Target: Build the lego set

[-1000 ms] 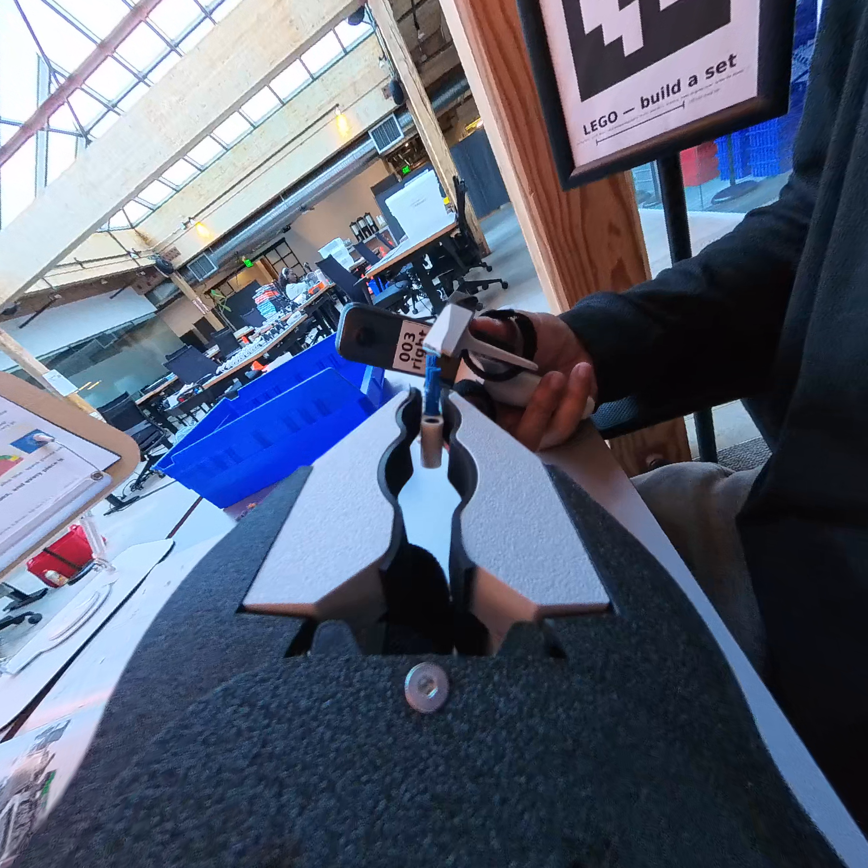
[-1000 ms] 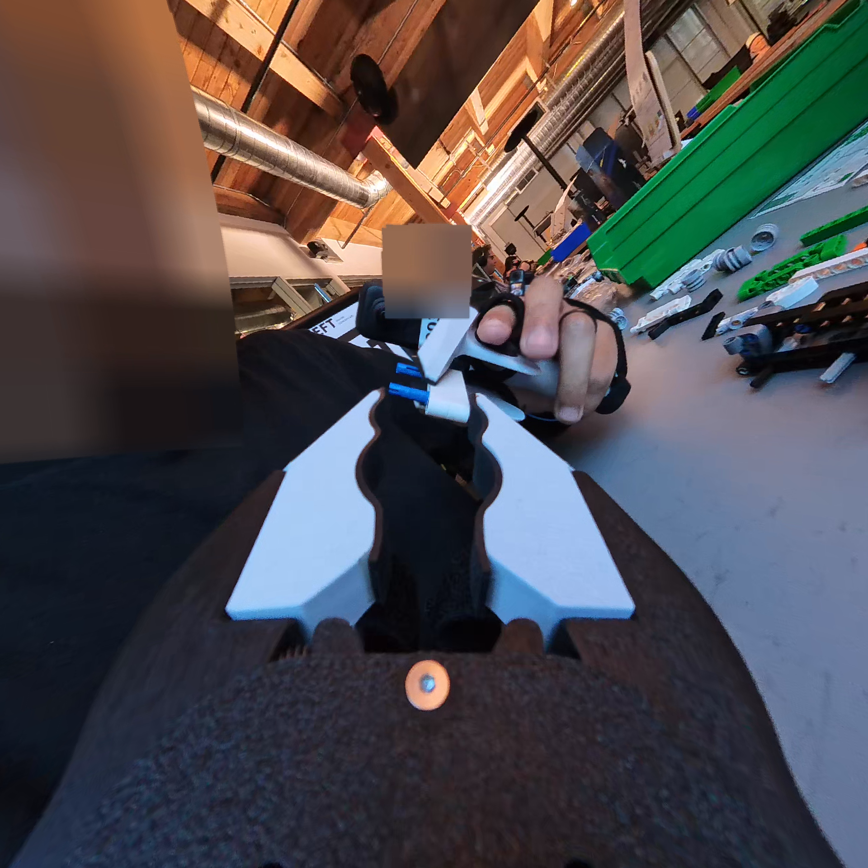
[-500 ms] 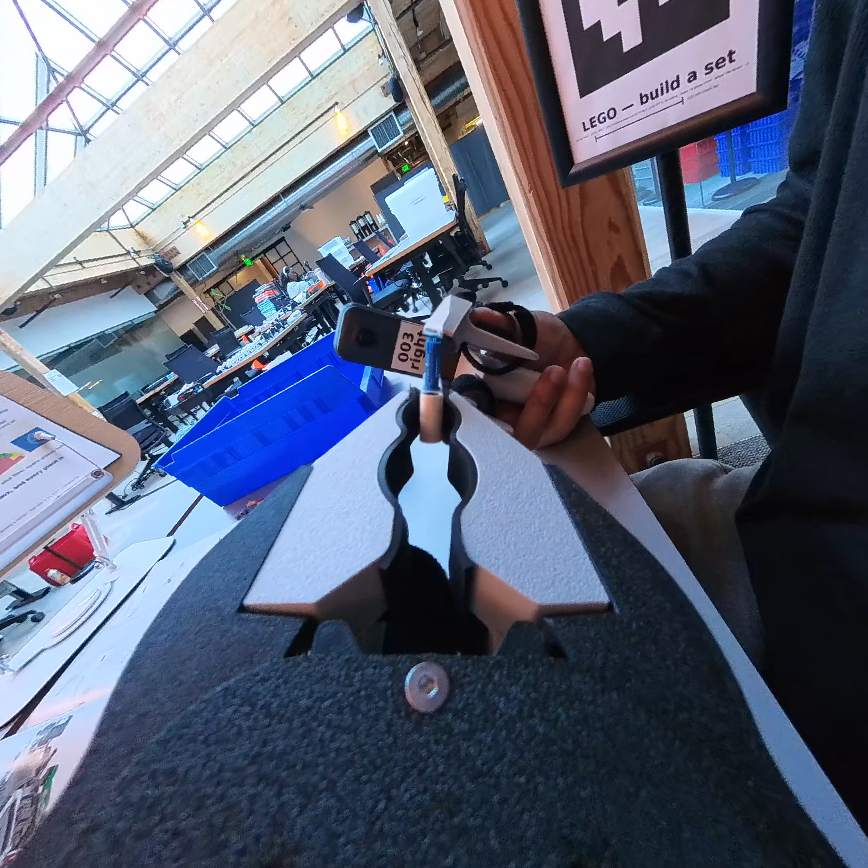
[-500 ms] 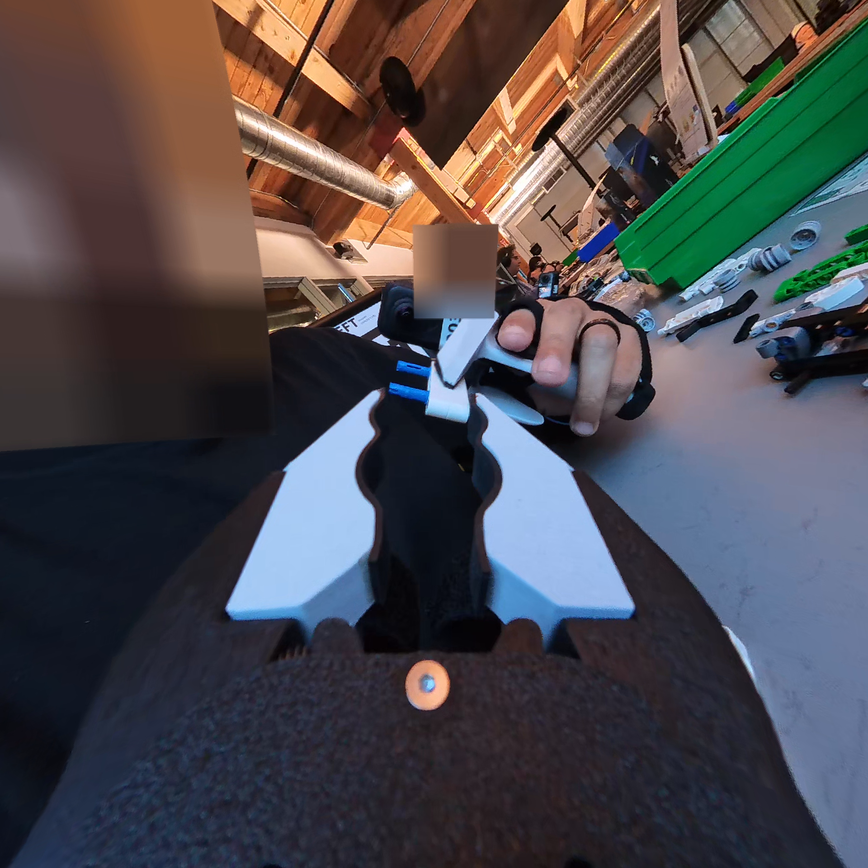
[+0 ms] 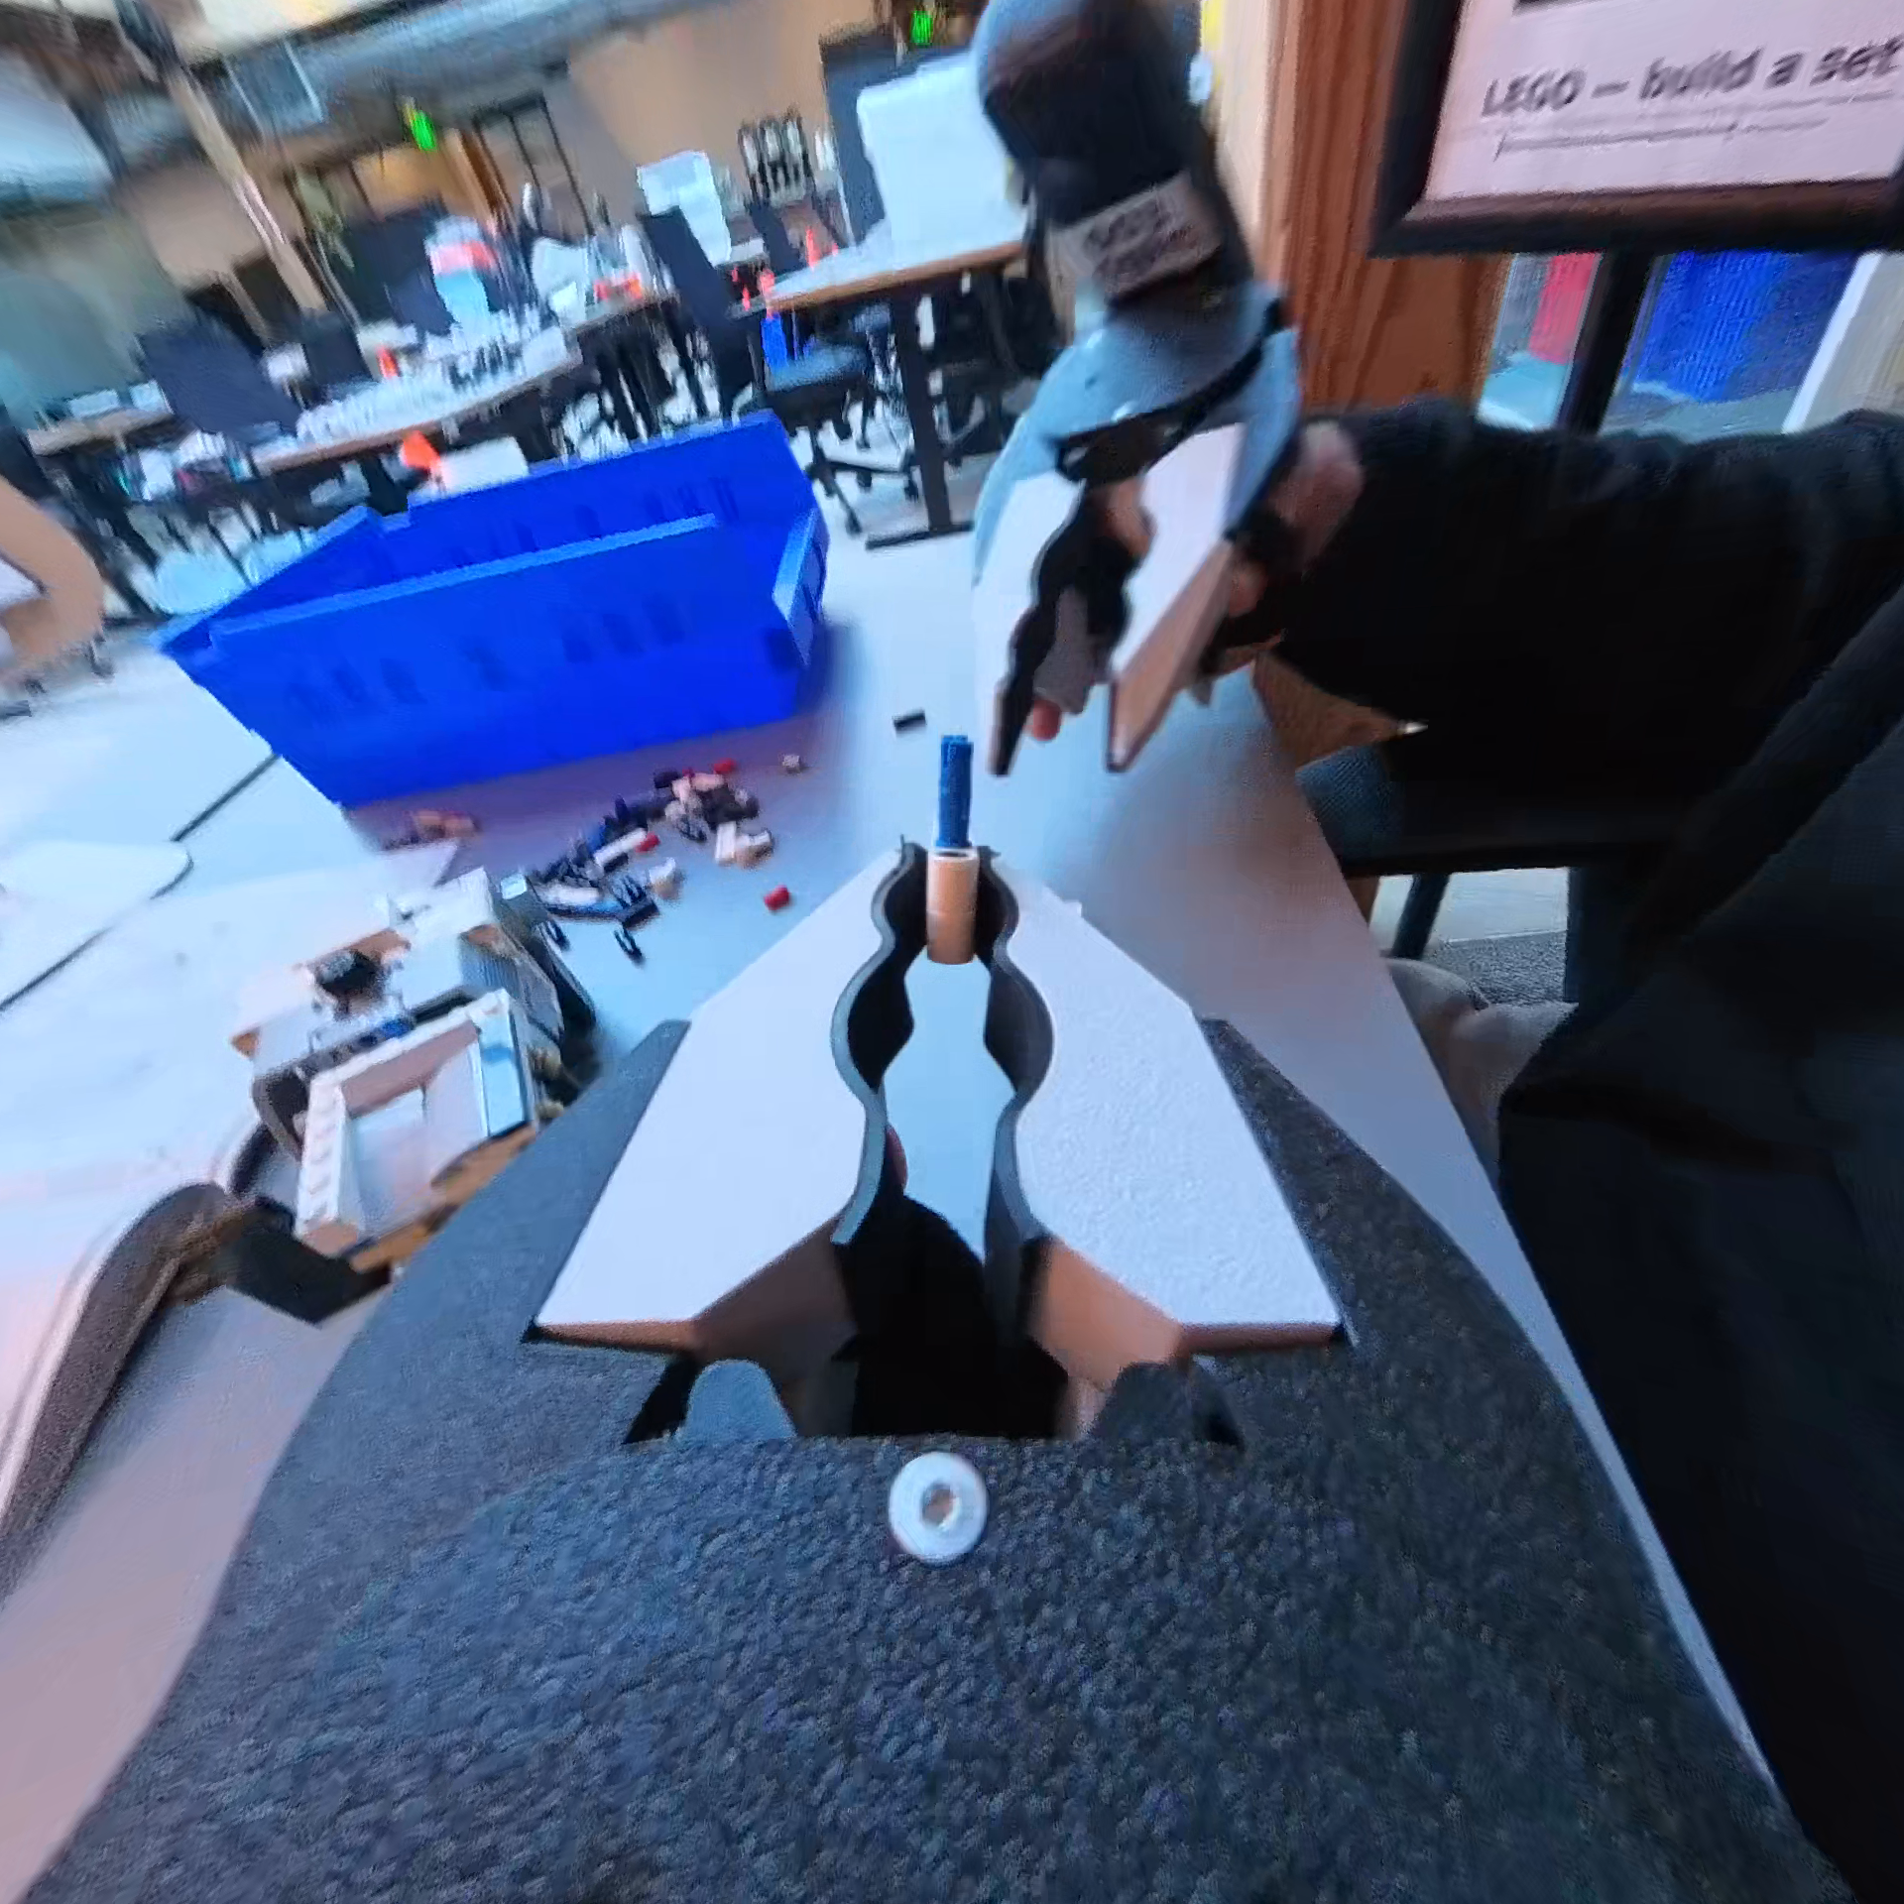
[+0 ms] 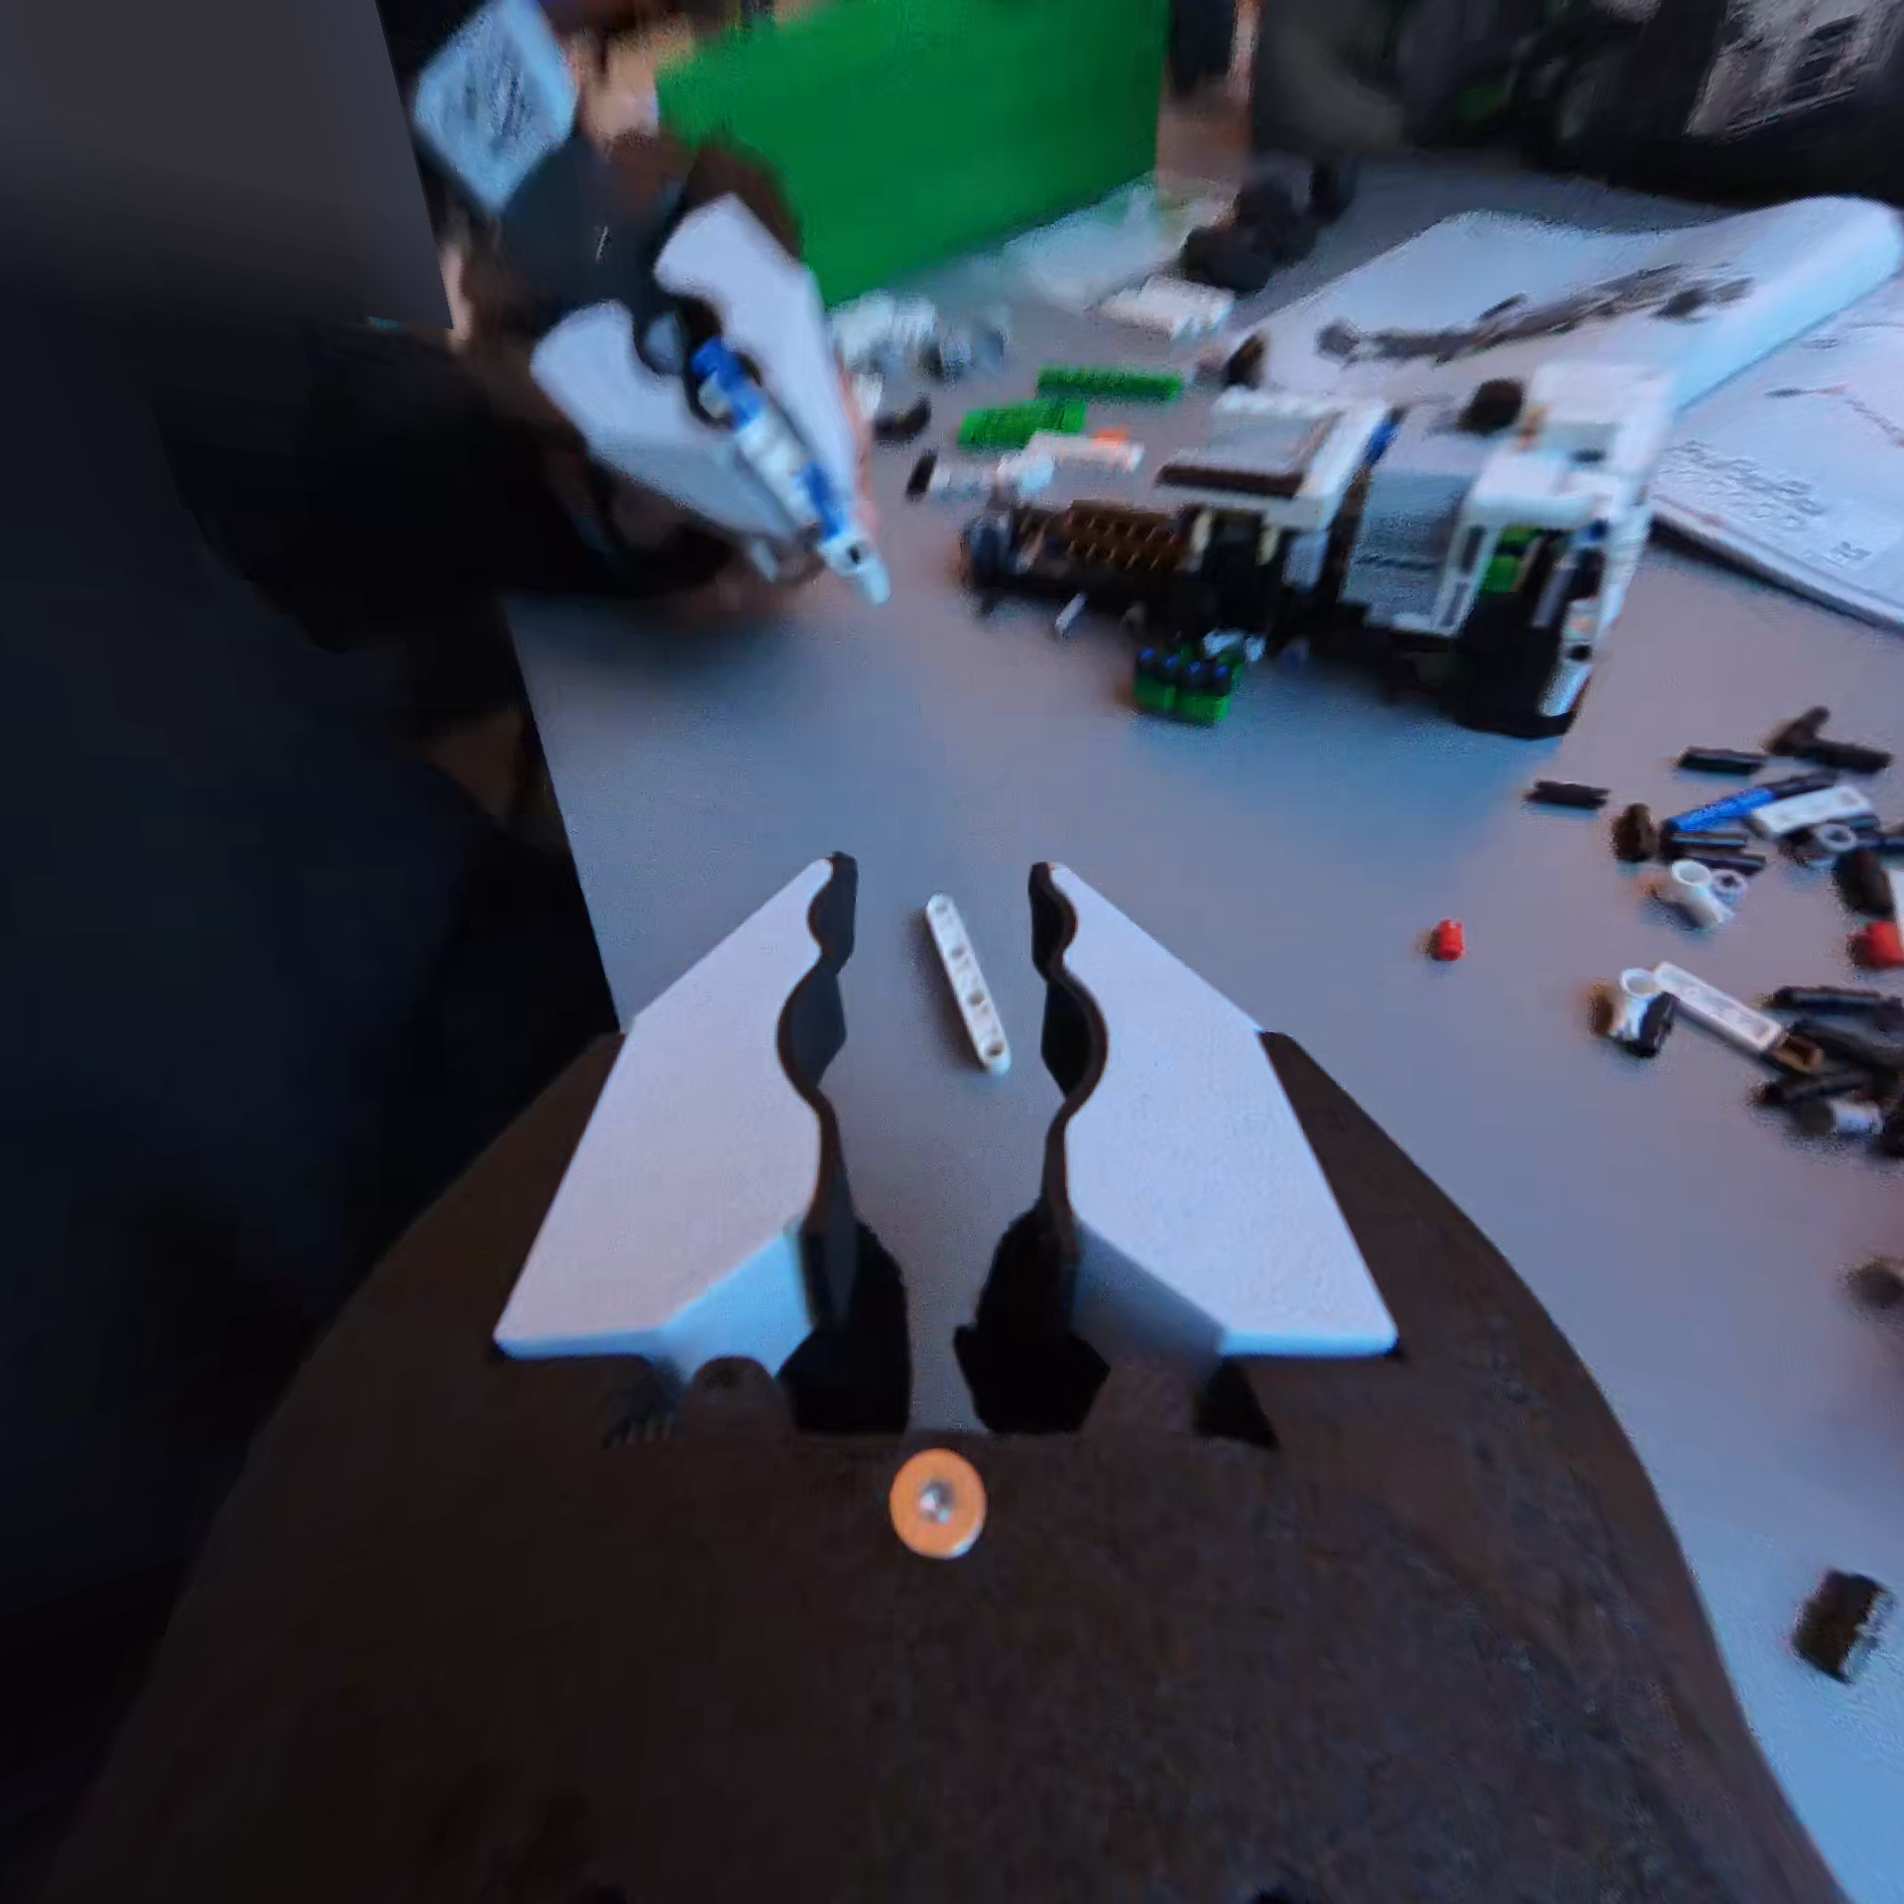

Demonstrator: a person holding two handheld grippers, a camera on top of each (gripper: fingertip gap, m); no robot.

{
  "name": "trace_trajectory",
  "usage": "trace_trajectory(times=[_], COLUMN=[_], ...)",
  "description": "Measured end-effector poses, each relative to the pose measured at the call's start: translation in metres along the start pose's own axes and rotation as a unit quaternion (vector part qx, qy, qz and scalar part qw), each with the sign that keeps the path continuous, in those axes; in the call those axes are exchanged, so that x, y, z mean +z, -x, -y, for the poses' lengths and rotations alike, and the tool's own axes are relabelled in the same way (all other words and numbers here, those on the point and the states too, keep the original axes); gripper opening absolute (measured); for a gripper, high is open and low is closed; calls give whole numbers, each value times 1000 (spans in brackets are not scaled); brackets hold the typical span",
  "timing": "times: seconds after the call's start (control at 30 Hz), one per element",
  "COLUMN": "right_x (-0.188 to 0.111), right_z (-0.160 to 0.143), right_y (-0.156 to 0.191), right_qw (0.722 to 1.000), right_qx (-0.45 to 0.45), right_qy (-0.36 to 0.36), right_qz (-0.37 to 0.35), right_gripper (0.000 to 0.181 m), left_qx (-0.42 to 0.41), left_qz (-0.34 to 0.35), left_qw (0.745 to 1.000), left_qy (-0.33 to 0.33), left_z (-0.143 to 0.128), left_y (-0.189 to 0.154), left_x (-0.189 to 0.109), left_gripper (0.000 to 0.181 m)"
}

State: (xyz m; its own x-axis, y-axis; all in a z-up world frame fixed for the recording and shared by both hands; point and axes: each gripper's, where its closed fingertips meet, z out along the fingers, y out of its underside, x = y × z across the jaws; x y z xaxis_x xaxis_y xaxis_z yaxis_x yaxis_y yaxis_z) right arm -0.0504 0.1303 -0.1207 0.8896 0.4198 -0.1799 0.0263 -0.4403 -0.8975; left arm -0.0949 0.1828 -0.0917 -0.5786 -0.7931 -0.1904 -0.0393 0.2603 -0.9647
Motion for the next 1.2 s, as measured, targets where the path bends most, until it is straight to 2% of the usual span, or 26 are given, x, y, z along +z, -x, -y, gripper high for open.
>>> trace_trajectory(times=[0.13, 0.3, 0.7, 0.9, 1.03, 1.13, 1.2], right_x=[22, 37, 36, 37, 35, 35, 35], right_z=[-35, -54, -58, -58, -51, -59, -59], right_y=[-3, -6, -9, 7, 4, 0, -3], right_qw=[985, 977, 972, 978, 983, 980, 980], right_qx=[-102, -93, -132, -94, -56, -34, -31], right_qy=[131, 191, 194, 184, 156, 163, 150], right_qz=[-43, 1, -29, -19, -73, -111, -128], right_gripper=[24, 22, 11, 19, 19, 18, 7], left_qx=[-43, -54, -53, -58, -55, -56, -61], left_qz=[-8, -12, -14, -14, -15, -15, -15], left_qw=[998, 997, 997, 996, 996, 996, 995], left_qy=[35, 47, 56, 59, 63, 69, 74], left_z=[-17, -23, -29, -30, -31, -33, -34], left_y=[0, 0, 2, 3, 2, 1, 1], left_x=[7, 8, 9, 9, 9, 9, 9], left_gripper=[7, 6, 6, 6, 6, 6, 6])
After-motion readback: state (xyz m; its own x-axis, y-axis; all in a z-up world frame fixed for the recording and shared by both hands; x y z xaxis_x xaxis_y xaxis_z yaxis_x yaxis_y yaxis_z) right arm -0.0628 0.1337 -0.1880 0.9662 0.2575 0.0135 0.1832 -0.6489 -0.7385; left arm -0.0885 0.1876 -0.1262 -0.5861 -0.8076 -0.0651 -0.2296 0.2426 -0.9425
